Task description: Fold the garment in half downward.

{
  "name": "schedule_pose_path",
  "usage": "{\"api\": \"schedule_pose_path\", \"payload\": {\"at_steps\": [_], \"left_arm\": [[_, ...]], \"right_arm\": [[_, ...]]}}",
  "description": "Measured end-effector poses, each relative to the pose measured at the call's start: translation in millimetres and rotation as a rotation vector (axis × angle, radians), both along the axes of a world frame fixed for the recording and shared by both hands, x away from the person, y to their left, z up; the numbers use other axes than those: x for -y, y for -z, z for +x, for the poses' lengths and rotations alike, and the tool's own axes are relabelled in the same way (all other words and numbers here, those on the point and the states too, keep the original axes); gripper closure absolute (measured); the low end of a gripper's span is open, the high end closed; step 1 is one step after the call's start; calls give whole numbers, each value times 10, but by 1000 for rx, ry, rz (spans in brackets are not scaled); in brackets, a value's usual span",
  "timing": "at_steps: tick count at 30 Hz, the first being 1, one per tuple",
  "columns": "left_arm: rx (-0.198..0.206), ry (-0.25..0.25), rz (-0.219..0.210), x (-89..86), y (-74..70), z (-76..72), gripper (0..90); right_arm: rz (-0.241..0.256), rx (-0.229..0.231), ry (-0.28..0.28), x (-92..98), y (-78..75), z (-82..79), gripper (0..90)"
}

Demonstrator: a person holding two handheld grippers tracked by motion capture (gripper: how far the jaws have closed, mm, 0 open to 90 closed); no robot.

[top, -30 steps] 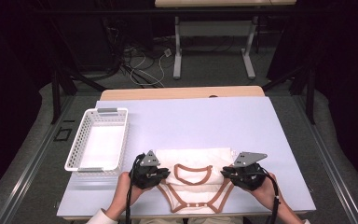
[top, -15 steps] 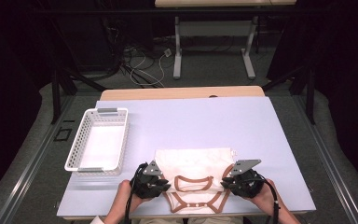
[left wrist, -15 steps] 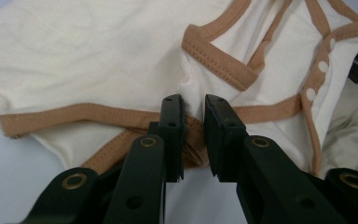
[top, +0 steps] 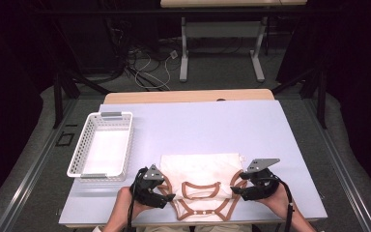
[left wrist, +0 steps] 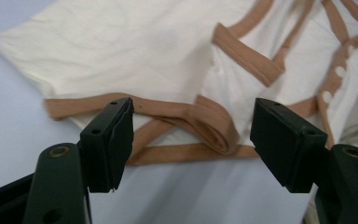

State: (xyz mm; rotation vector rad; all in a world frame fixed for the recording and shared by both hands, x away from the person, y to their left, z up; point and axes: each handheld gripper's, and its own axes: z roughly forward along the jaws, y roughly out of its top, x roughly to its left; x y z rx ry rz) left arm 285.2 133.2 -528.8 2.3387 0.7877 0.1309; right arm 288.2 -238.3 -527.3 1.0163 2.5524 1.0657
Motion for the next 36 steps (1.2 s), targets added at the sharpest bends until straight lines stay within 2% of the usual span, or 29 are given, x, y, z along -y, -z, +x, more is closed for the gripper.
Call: {"api": "schedule_pose_path", "payload": {"at_steps": [1, 3, 6, 10, 11, 14, 15, 19, 20, 21, 23, 24, 25, 30, 31, 34, 36], "left_arm": [[3, -36, -21, -28, -7, 52, 309], [9, -75, -23, -35, 0, 110, 308], [22, -107, -6, -27, 21, 197, 308], [9, -126, -5, -19, 51, 295, 300], [13, -131, -2, -17, 69, 320, 274], [4, -138, 2, -28, 83, 361, 212], [16, -154, 3, -26, 105, 387, 189], [13, -182, 0, -36, 124, 417, 158], [17, -191, -2, -45, 124, 429, 152], [24, -208, -3, -52, 128, 449, 146], [18, -210, -10, -59, 124, 459, 132], [27, -203, -4, -63, 125, 476, 71], [25, -214, -4, -59, 127, 480, 60], [15, -228, 13, -63, 162, 528, 36], [-1, -233, 16, -61, 170, 533, 30], [-10, -227, 32, -67, 201, 561, 13], [-15, -224, 32, -70, 215, 570, 3]], "right_arm": [[-2, -1, 11, 18, 2, 25, 386], [-18, 9, 40, 48, 25, 86, 409], [-17, 3, 73, 77, 57, 182, 417], [-21, 3, 103, 92, 63, 262, 434], [-27, 14, 107, 94, 69, 286, 435], [-30, 6, 115, 91, 79, 328, 433], [-28, 12, 116, 89, 103, 374, 421], [-21, 0, 138, 90, 123, 415, 424], [-34, 4, 138, 100, 123, 429, 432], [-17, 3, 139, 100, 134, 442, 437], [-18, -1, 149, 100, 137, 450, 446], [-19, 4, 152, 113, 142, 473, 463], [-18, 0, 165, 113, 142, 479, 471], [-20, 0, 160, 112, 153, 508, 497], [-28, -3, 156, 113, 148, 509, 501], [-21, 5, 153, 101, 160, 519, 507], [-35, 2, 159, 93, 156, 518, 512]]}}
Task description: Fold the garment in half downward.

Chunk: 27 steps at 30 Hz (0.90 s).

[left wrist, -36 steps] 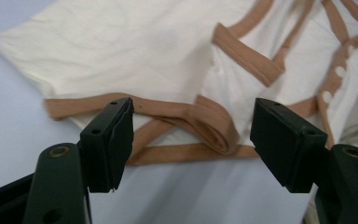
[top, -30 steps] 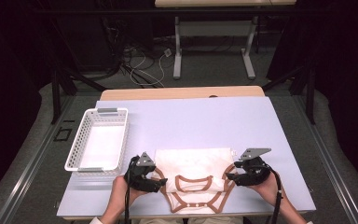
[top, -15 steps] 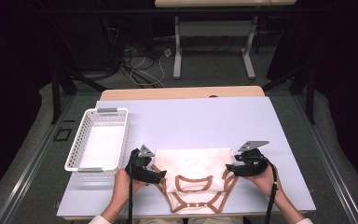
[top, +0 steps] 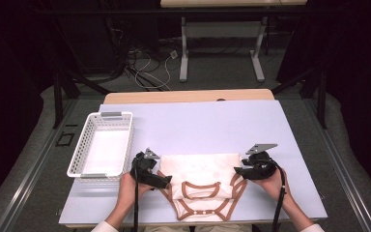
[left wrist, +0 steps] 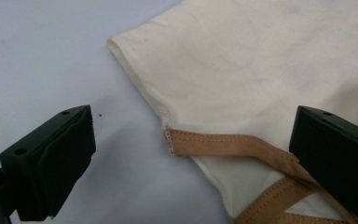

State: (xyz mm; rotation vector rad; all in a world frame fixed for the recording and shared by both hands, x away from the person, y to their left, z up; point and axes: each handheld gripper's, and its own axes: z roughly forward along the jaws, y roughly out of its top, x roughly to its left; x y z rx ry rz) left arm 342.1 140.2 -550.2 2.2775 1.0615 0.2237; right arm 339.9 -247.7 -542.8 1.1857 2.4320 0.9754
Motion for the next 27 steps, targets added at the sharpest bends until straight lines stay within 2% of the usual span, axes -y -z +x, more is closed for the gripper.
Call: {"api": "schedule_pose_path", "payload": {"at_steps": [5, 6, 7, 11, 13, 17, 19, 20, 21, 23, 25, 27], "left_arm": [[-12, 2, 4, 0, 9, -3, 6], [-24, -3, 6, -3, 8, -9, 8], [-13, -1, 18, -13, 7, -8, 23], [7, -12, 7, -43, -8, -24, 144], [6, -7, 15, -45, -11, -25, 163], [2, 3, 17, -38, 4, -35, 231], [-2, 16, 16, -31, 1, -45, 285], [6, 18, 10, -28, 1, -50, 331], [5, 19, 6, -24, -2, -59, 331], [0, 34, -15, -9, -3, -90, 436], [1, 40, -12, -9, -8, -95, 487], [-4, 49, -30, -24, -2, -95, 532]], "right_arm": [[3, -5, -3, -12, 26, 0, 523], [9, -8, 6, -13, 29, -2, 523], [2, -5, 7, -4, 28, 1, 525], [5, -4, 16, 14, 27, -1, 526], [-1, -3, 17, 18, 29, 4, 527], [19, -9, 23, -2, 58, 4, 529], [-6, -20, 21, -6, 54, 0, 532], [-4, -25, 21, -14, 60, -2, 533], [-4, -25, 21, -14, 60, -2, 533], [-13, -32, 32, -27, 73, -4, 536], [-9, -33, 34, -29, 76, -5, 537], [-7, -34, 39, -32, 78, -6, 536]]}}
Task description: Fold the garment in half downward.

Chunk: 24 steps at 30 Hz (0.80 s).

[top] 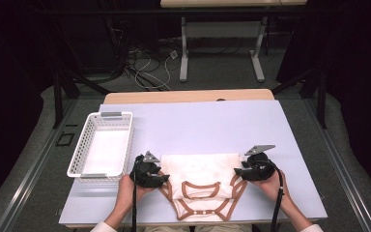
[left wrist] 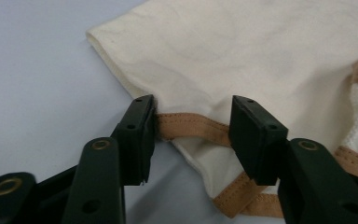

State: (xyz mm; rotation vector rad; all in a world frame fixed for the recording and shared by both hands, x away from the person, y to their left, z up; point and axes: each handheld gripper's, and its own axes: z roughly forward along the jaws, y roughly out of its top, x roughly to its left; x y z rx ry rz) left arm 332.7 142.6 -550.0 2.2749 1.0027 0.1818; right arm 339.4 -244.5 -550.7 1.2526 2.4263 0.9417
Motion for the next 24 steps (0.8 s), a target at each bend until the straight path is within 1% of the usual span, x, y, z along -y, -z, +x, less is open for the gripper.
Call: {"api": "schedule_pose_path", "payload": {"at_steps": [1, 2, 4, 6, 7, 8, 9, 10, 11, 12, 13, 14, 17, 19, 20, 21, 22, 23, 24], "left_arm": [[-5, -10, -16, -3, 7, -1, 544], [-3, -14, -21, -7, 11, -2, 569], [-8, -10, -28, -13, 12, 1, 602], [-10, -7, -36, -13, 17, -3, 642], [-19, 8, -47, -11, 19, -8, 672], [-19, 8, -47, -11, 19, -8, 702], [-30, 19, -63, -1, 25, -13, 726], [-30, 19, -63, -1, 25, -13, 757], [-42, 29, -73, -5, 27, -7, 778], [-42, 29, -73, -5, 27, -7, 789], [-46, 33, -74, -8, 26, -3, 797], [-56, 21, -87, -4, 28, -5, 802], [-57, 21, -91, -8, 27, 2, 817], [-48, 27, -80, -4, 21, 10, 820], [-42, 22, -79, 2, 19, 14, 820], [-38, 15, -77, 10, 18, 28, 822], [-38, 15, -77, 10, 18, 28, 822], [-39, 18, -71, 5, 12, 37, 823], [-34, 11, -81, 12, 20, 40, 823]], "right_arm": [[5, 12, 2, -4, 9, 2, 526], [-22, 9, 13, -6, -3, -4, 523], [-18, 6, 11, -11, 0, -5, 527], [-20, 11, 15, -5, 5, -5, 578], [-16, 12, 14, -1, 6, -7, 609], [-16, 12, 14, -1, 6, -7, 609], [16, 1, 24, 0, 14, -17, 685], [20, 2, 20, 7, 20, -13, 713], [23, -8, 29, 7, 17, -23, 754], [23, -8, 29, 7, 17, -23, 754], [35, -10, 12, 15, 22, -15, 820], [45, -14, 4, 20, 22, -13, 833], [44, -8, 1, 19, 20, -15, 853], [45, -3, -3, 8, 15, -16, 857], [45, -3, -3, 8, 15, -16, 857], [39, 16, -8, -1, 19, -10, 858], [31, 13, -7, -4, 11, -11, 859], [35, 22, -1, -11, 15, -5, 859], [39, 21, -4, -15, 17, 7, 859]]}}
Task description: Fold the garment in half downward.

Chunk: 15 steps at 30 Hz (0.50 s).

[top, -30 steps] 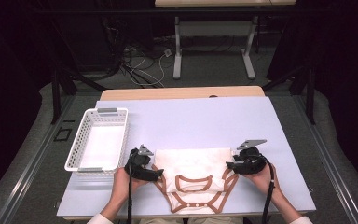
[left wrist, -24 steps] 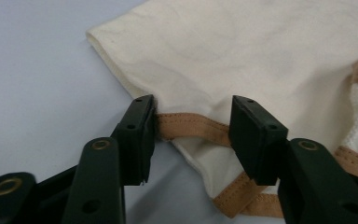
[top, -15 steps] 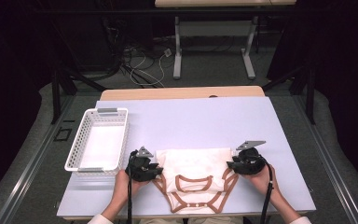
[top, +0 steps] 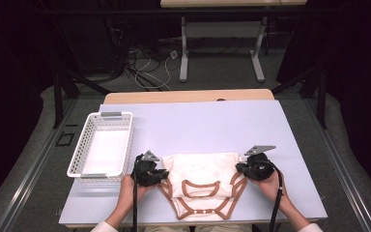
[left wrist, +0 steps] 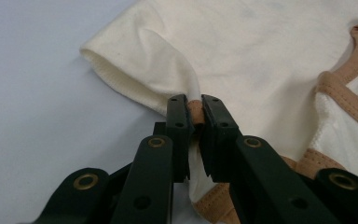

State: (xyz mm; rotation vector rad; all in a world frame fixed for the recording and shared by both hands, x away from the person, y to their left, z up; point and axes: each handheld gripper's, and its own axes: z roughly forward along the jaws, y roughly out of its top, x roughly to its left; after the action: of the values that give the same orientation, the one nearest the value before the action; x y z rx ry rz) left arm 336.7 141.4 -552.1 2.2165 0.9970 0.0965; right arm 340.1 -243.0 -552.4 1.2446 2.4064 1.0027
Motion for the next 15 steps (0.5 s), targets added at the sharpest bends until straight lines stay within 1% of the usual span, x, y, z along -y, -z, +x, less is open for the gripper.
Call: {"api": "schedule_pose_path", "payload": {"at_steps": [1, 3, 4, 5, 6, 7, 8, 9, 10, 11, 12, 13, 14, 15], "left_arm": [[6, -1, 9, -6, -4, 10, 823], [10, -11, 8, -4, -4, 16, 823], [18, -6, 16, -8, -7, 27, 823], [17, -13, 18, -10, -9, 36, 823], [21, -11, 21, -15, -9, 52, 823], [26, -15, 25, -15, -11, 67, 823], [30, -14, 27, -13, -12, 84, 823], [30, -25, 23, 2, -7, 117, 823], [30, -25, 23, 2, -7, 117, 823], [43, -28, 26, 7, -4, 136, 823], [44, -32, 27, 13, -4, 155, 823], [60, -32, 41, 12, -7, 200, 823], [61, -34, 39, 18, -4, 221, 822], [57, -36, 42, 15, -12, 239, 822]], "right_arm": [[0, 12, -1, 0, 2, 15, 860], [-1, 12, 3, -6, 0, 26, 860], [-13, 15, 5, -11, 1, 47, 860], [-11, 15, 9, -16, -3, 57, 860], [-21, 26, 10, -18, -3, 76, 860], [-18, 25, 13, -27, 0, 94, 860], [-22, 23, 18, -38, -3, 124, 860], [-22, 31, 21, -45, -1, 139, 860], [-22, 31, 21, -45, -1, 139, 860], [-24, 36, 22, -47, 0, 155, 860], [-30, 42, 26, -54, -2, 180, 860], [-32, 49, 24, -54, 2, 199, 860], [-32, 46, 34, -59, -3, 205, 860], [-43, 52, 30, -56, -3, 222, 860]]}}
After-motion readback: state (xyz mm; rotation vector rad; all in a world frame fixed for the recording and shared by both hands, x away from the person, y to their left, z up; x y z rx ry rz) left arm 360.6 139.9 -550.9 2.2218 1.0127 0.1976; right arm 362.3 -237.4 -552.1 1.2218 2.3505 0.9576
